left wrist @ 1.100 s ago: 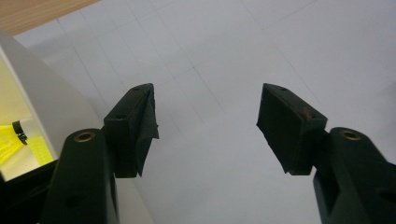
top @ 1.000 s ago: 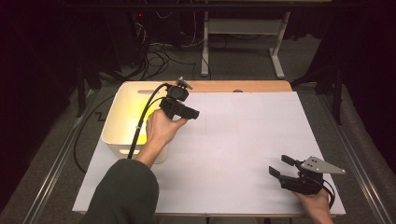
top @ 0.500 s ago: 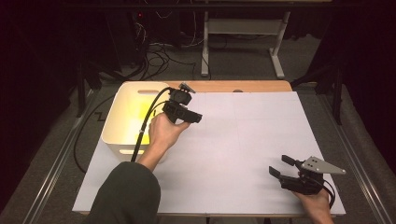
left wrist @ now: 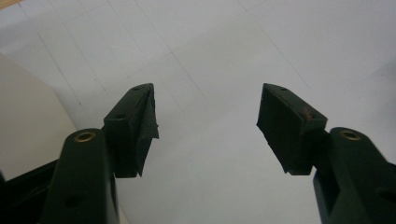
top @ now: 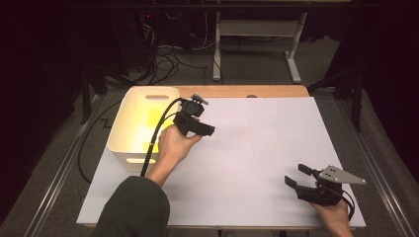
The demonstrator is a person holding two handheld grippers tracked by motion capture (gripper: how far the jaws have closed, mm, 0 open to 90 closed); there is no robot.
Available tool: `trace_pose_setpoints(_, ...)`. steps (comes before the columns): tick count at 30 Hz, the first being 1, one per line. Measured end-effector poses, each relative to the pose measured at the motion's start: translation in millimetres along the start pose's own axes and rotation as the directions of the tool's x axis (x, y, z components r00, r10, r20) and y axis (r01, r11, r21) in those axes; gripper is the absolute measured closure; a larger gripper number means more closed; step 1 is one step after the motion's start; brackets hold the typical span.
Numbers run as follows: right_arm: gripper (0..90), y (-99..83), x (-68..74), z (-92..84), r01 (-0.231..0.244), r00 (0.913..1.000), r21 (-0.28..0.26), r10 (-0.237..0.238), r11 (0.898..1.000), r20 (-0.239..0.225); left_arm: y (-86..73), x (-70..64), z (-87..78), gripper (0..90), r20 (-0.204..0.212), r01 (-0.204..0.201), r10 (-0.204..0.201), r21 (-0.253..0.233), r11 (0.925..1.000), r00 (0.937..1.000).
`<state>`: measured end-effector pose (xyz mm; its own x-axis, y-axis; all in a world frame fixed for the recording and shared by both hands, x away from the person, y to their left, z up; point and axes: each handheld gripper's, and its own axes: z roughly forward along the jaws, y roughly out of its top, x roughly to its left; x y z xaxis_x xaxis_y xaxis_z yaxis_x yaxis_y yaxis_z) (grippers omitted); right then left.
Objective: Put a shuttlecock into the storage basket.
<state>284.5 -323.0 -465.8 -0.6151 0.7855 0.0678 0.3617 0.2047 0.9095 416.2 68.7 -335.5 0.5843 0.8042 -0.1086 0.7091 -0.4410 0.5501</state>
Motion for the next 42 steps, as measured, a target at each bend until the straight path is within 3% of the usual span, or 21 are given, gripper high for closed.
trace_pose_setpoints(20,28.7,0.0,0.1,0.0,0.002,1.0000,0.000,-0.002,1.000,0.000,-12.9,-5.9,8.4,39.0,-0.009,-0.013,0.014,0.023,0.9997,0.9999)
trace_pose_setpoints(34,28.7,0.0,0.1,0.1,0.003,1.0000,0.000,-0.003,1.000,0.001,-24.5,-8.1,17.4,40.2,0.023,-0.004,0.004,0.034,0.9994,0.9997)
trace_pose_setpoints(42,28.7,-0.1,0.1,-0.2,0.005,1.0000,-0.002,-0.005,1.000,0.000,-31.7,-13.4,20.8,40.4,0.013,-0.017,0.017,0.034,0.9993,0.9998)
